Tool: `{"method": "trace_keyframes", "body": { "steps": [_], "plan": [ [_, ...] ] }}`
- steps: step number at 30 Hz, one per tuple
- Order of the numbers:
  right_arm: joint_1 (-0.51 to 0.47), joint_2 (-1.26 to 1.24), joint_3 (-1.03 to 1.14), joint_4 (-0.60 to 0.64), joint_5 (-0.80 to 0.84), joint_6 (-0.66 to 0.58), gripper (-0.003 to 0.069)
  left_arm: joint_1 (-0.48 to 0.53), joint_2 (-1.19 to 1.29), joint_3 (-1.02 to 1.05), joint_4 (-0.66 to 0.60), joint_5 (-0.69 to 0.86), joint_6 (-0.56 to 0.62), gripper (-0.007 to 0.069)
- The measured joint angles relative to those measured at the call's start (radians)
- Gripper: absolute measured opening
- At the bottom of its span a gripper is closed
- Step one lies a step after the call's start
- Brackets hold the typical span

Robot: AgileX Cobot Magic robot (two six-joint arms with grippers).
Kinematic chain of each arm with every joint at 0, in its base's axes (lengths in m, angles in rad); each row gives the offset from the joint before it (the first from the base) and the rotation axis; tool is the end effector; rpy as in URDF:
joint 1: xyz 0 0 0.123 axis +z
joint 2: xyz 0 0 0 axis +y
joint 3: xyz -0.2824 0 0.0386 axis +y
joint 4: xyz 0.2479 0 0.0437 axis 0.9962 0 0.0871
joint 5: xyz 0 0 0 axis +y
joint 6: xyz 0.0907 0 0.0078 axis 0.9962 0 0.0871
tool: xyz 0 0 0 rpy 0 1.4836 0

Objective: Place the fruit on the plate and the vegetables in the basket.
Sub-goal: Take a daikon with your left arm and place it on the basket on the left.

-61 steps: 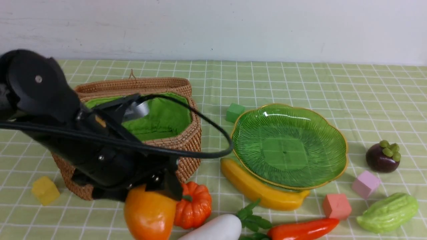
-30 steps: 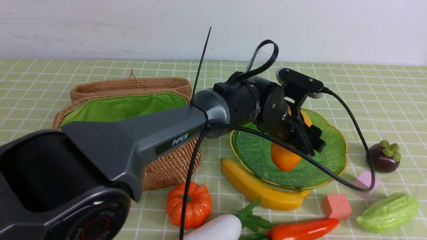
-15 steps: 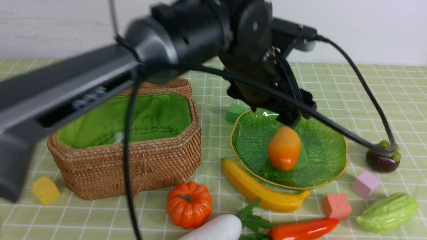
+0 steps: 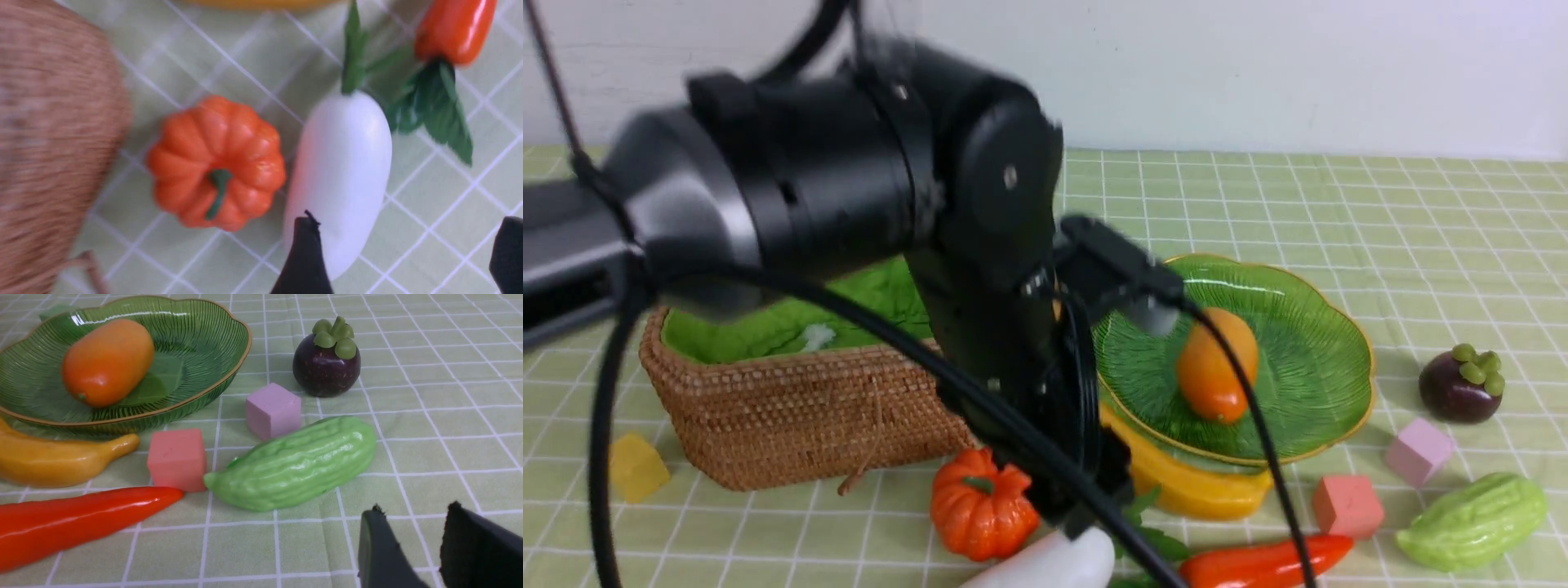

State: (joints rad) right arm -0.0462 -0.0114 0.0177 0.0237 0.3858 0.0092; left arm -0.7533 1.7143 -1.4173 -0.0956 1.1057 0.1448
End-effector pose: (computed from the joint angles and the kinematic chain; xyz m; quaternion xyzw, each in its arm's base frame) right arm 0.0521 -0.0016 0.1731 0.0285 0.8058 -0.0009 0.5916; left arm 0.2510 -0.2460 0.2785 0.4158 0.8994 -0.0811 0.1078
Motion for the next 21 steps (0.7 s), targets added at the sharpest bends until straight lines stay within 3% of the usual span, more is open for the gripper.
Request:
{"method": "trace_keyframes", "body": {
  "steps": [11, 21],
  "plan": [
    [0.000, 0.000, 0.000, 0.000, 0.000, 0.000, 0.0241, 0.000, 0.217, 0.068, -0.024, -0.125, 0.061, 0.0554],
    [0.000, 0.000, 0.000, 0.000, 0.000, 0.000, 0.0241, 0.000, 0.246, 0.058, -0.035, -0.110, 0.065, 0.0539]
  ]
}}
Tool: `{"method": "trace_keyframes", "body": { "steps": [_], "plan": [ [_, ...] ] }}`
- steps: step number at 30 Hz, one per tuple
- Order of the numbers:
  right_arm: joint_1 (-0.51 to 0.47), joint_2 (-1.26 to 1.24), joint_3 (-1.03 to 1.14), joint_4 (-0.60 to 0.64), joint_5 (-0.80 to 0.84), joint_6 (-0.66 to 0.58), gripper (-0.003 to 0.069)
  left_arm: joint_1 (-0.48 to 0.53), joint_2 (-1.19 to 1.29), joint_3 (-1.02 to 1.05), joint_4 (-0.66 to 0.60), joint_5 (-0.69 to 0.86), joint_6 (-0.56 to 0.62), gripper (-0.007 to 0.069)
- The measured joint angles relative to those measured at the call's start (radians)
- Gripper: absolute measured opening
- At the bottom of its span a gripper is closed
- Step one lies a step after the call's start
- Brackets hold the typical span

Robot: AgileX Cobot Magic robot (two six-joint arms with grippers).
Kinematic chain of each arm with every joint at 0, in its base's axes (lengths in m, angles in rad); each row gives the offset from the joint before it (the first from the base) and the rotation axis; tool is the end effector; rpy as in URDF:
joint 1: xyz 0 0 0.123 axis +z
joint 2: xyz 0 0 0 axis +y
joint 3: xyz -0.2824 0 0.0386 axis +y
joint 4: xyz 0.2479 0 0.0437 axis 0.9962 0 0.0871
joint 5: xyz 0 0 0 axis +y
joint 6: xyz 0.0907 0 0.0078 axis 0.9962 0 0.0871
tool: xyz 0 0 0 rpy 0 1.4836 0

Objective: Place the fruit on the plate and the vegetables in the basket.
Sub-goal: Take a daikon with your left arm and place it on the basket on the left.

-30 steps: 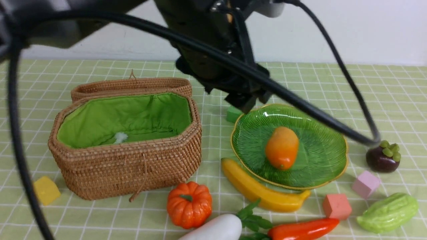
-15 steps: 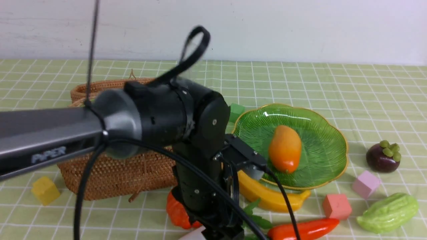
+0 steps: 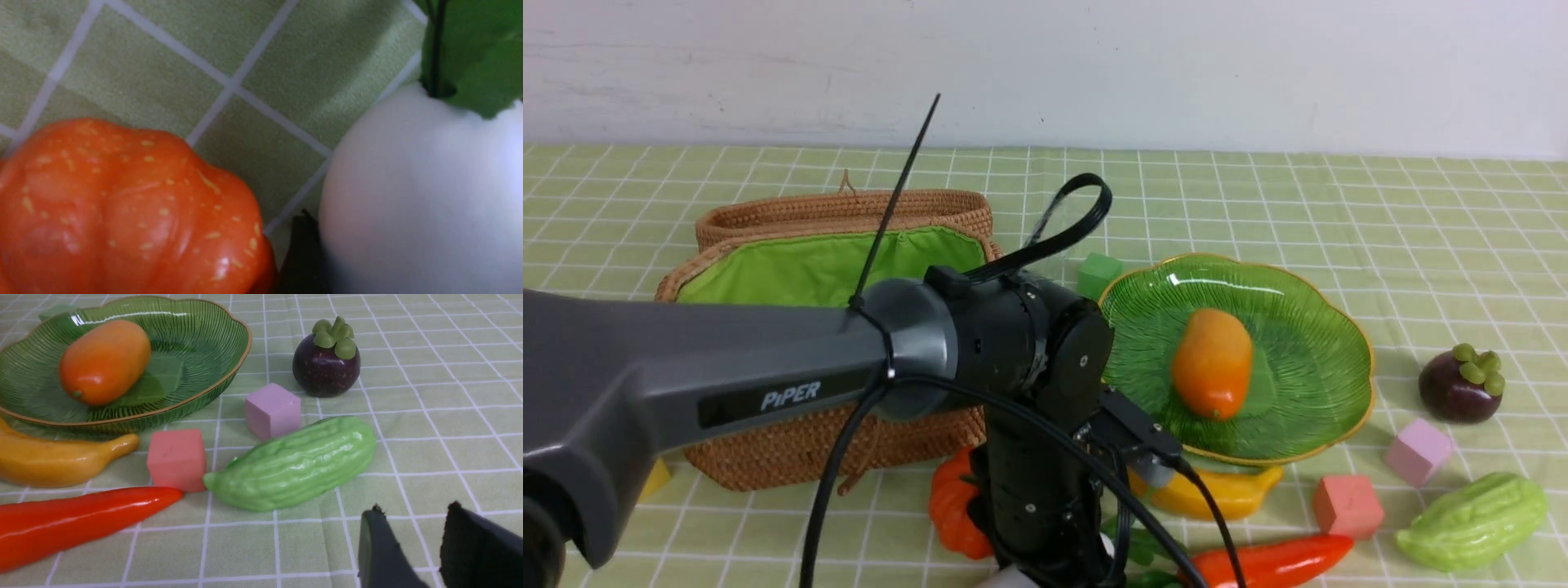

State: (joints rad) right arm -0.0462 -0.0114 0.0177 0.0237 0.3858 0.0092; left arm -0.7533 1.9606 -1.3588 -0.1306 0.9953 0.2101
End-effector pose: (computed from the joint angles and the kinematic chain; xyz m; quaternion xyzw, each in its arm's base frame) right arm 0.0521 -0.0016 0.1731 0.0285 0.8058 -0.0009 0.5916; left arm 0.2688 -0.2657 0.1749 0.4321 0.8996 -0.0619 0.0143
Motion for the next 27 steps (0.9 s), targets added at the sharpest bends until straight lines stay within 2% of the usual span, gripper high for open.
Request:
{"method": "trace_keyframes", "body": {
  "steps": [7, 11, 12, 13, 15, 17, 18, 20, 22, 23, 24, 25, 27],
  "plan": [
    [0.000, 0.000, 0.000, 0.000, 0.000, 0.000, 0.0241, 0.000, -0.072, -0.125, -0.041, 0.189, 0.048, 0.0539],
    [0.000, 0.000, 0.000, 0.000, 0.000, 0.000, 0.0241, 0.000, -0.174, -0.290, -0.015, 0.216, 0.071, 0.0539],
    [0.000, 0.000, 0.000, 0.000, 0.000, 0.000, 0.0241, 0.000, -0.200, -0.344, 0.042, 0.221, 0.074, 0.0539],
    [0.000, 0.000, 0.000, 0.000, 0.000, 0.000, 0.0241, 0.000, -0.210, -0.352, 0.042, 0.221, 0.074, 0.0539],
    [0.000, 0.000, 0.000, 0.000, 0.000, 0.000, 0.0241, 0.005, -0.267, -0.446, 0.225, 0.234, 0.074, 0.0539],
    [0.000, 0.000, 0.000, 0.000, 0.000, 0.000, 0.0241, 0.030, -0.298, -0.476, 0.349, 0.239, 0.064, 0.0539],
    [0.000, 0.000, 0.000, 0.000, 0.000, 0.000, 0.0241, 0.042, -0.303, -0.479, 0.369, 0.240, 0.059, 0.0539],
    [0.000, 0.000, 0.000, 0.000, 0.000, 0.000, 0.0241, 0.097, -0.312, -0.485, 0.450, 0.240, 0.023, 0.0539],
    [0.000, 0.000, 0.000, 0.000, 0.000, 0.000, 0.0241, 0.165, -0.306, -0.485, 0.464, 0.240, -0.006, 0.0539],
    [0.000, 0.000, 0.000, 0.000, 0.000, 0.000, 0.0241, 0.225, -0.295, -0.477, 0.455, 0.235, -0.010, 0.0539],
    [0.000, 0.000, 0.000, 0.000, 0.000, 0.000, 0.0241, 0.233, -0.292, -0.475, 0.452, 0.233, -0.010, 0.0539],
    [0.000, 0.000, 0.000, 0.000, 0.000, 0.000, 0.0241, 0.305, -0.274, -0.450, 0.417, 0.208, -0.001, 0.0539],
    [0.000, 0.000, 0.000, 0.000, 0.000, 0.000, 0.0241, 0.381, -0.248, -0.415, 0.371, 0.175, 0.018, 0.0539]
  ]
}}
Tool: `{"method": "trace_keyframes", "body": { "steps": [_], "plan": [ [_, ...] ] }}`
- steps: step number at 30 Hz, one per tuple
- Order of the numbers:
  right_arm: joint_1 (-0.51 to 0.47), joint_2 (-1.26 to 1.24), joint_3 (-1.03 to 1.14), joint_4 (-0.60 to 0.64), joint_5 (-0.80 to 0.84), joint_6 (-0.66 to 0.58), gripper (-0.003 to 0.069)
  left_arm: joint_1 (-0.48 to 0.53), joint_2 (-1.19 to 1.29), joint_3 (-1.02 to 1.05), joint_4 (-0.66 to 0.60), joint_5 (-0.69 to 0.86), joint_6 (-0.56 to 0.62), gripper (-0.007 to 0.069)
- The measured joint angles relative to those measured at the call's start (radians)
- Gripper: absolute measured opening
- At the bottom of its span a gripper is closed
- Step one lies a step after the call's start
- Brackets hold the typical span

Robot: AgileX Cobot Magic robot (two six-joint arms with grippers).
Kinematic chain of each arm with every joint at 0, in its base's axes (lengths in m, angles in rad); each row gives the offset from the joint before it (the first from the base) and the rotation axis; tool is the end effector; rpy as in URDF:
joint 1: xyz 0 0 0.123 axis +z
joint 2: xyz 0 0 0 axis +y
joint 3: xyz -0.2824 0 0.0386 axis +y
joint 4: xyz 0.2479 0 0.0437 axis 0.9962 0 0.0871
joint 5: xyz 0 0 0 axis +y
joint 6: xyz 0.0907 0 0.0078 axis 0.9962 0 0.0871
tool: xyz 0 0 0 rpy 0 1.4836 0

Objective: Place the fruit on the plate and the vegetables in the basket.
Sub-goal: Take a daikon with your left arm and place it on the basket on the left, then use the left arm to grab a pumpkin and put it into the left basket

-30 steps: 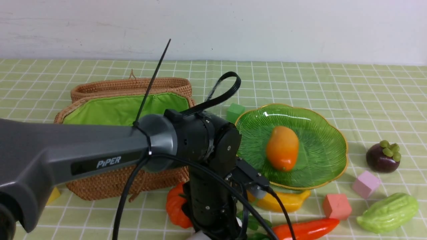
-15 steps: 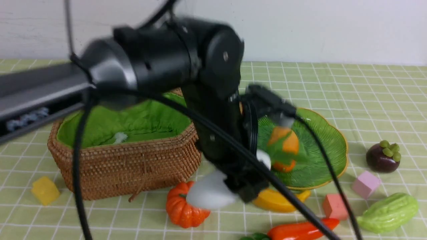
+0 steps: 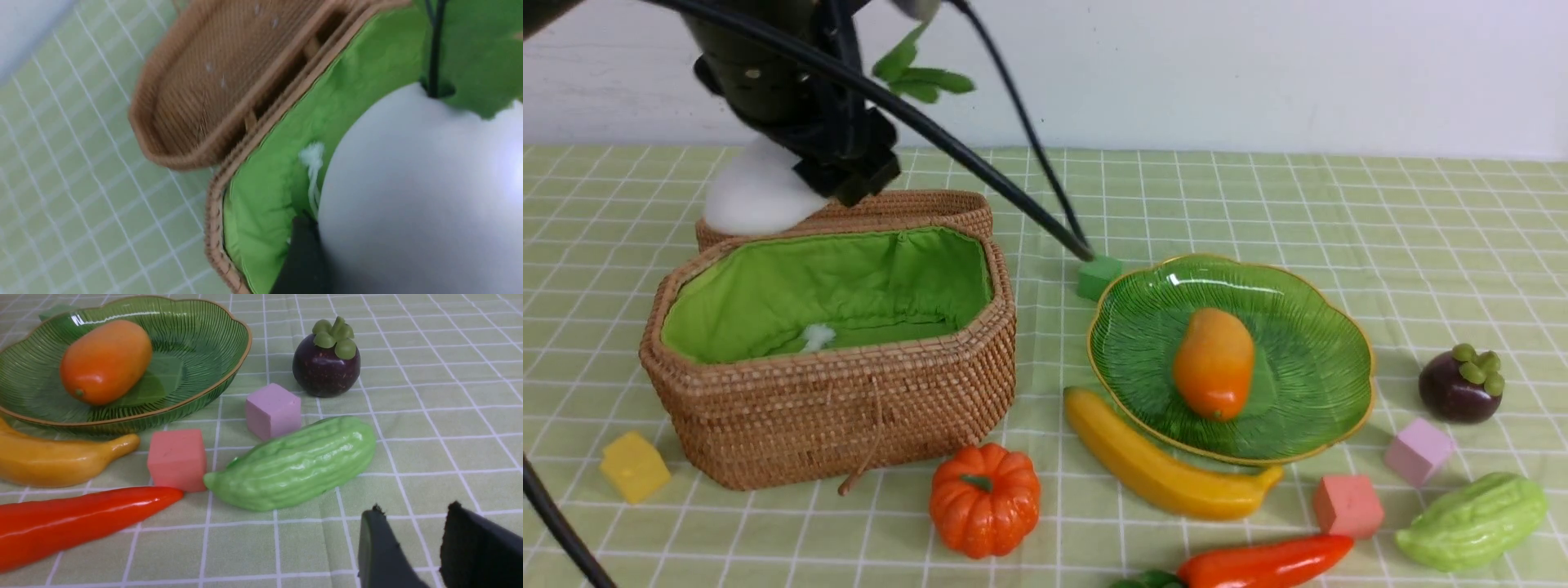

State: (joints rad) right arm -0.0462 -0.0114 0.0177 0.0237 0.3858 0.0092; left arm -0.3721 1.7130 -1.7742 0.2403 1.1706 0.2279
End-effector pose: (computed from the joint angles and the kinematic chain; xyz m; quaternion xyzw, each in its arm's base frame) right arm 0.0521 -0.0016 0.1731 0.0285 0.8058 -0.0009 0.5916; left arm 0.3519 -0.1159 0.3805 0.2968 0.9085 0.0992 0.2768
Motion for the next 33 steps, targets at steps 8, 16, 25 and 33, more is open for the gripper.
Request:
{"method": "trace_keyframes", "body": {
  "steps": [8, 16, 25, 33],
  "plan": [
    [0.000, 0.000, 0.000, 0.000, 0.000, 0.000, 0.0241, 0.138, 0.071, 0.228, -0.149, -0.220, 0.034, 0.0537],
    [0.000, 0.000, 0.000, 0.000, 0.000, 0.000, 0.0241, 0.138, 0.067, 0.276, -0.181, -0.262, 0.034, 0.0651],
    [0.000, 0.000, 0.000, 0.000, 0.000, 0.000, 0.0241, 0.138, -0.032, 0.277, -0.278, -0.248, 0.035, 0.0614],
    [0.000, 0.000, 0.000, 0.000, 0.000, 0.000, 0.0241, 0.109, -0.192, 0.277, -0.685, -0.219, 0.048, 0.0559]
  ]
}}
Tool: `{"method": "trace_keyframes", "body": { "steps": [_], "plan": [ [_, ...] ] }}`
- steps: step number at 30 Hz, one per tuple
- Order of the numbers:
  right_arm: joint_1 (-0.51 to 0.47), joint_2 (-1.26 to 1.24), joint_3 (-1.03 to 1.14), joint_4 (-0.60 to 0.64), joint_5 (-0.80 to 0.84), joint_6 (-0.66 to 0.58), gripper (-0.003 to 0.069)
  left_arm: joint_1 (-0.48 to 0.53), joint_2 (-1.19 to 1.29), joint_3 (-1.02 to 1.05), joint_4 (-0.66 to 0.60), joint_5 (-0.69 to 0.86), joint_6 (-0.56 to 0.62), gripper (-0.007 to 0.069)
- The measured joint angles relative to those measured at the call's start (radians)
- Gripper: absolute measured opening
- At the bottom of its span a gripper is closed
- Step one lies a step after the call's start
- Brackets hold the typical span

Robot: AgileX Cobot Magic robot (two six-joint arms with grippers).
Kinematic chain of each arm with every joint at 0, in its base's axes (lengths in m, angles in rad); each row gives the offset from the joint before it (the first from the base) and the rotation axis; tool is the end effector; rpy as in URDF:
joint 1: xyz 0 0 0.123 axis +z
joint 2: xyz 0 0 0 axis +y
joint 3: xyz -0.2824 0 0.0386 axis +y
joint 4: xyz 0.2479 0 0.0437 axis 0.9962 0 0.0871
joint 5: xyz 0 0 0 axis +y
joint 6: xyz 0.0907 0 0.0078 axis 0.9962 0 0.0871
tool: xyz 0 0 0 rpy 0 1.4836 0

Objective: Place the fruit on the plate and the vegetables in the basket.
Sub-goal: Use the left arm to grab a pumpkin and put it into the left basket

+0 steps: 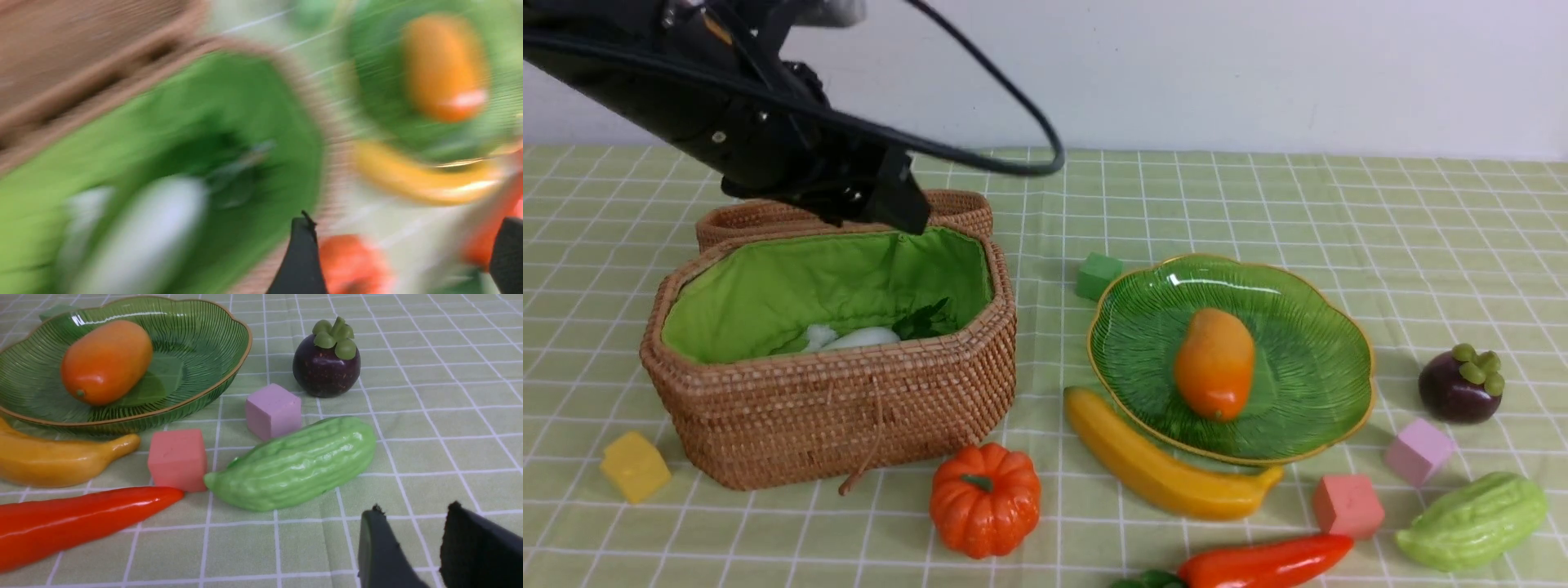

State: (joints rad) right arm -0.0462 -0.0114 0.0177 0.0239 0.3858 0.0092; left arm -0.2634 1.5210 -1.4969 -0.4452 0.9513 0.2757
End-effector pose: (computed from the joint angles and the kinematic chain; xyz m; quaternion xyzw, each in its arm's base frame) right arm 0.0521 -0.0016 0.1731 0.0286 0.8057 -0.0008 0.5916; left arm 0.3105 -0.1168 0.3812 0.1863 0.9020 -0.2103 0.3278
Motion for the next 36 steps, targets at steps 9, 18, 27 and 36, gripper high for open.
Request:
{"method": "trace_keyframes", "body": {
  "steps": [9, 18, 27, 36],
  "plan": [
    [0.000, 0.000, 0.000, 0.000, 0.000, 0.000, 0.0241, -0.261, 0.039, 0.032, 0.055, 0.116, -0.007, 0.0556],
    [0.000, 0.000, 0.000, 0.000, 0.000, 0.000, 0.0241, -0.328, 0.248, 0.040, 0.328, 0.115, -0.375, 0.0556],
    [0.000, 0.000, 0.000, 0.000, 0.000, 0.000, 0.0241, -0.328, 0.367, 0.040, 0.339, 0.115, -0.429, 0.0555],
    [0.000, 0.000, 0.000, 0.000, 0.000, 0.000, 0.0241, -0.328, 0.388, 0.039, 0.344, 0.132, -0.432, 0.0397]
  ]
}}
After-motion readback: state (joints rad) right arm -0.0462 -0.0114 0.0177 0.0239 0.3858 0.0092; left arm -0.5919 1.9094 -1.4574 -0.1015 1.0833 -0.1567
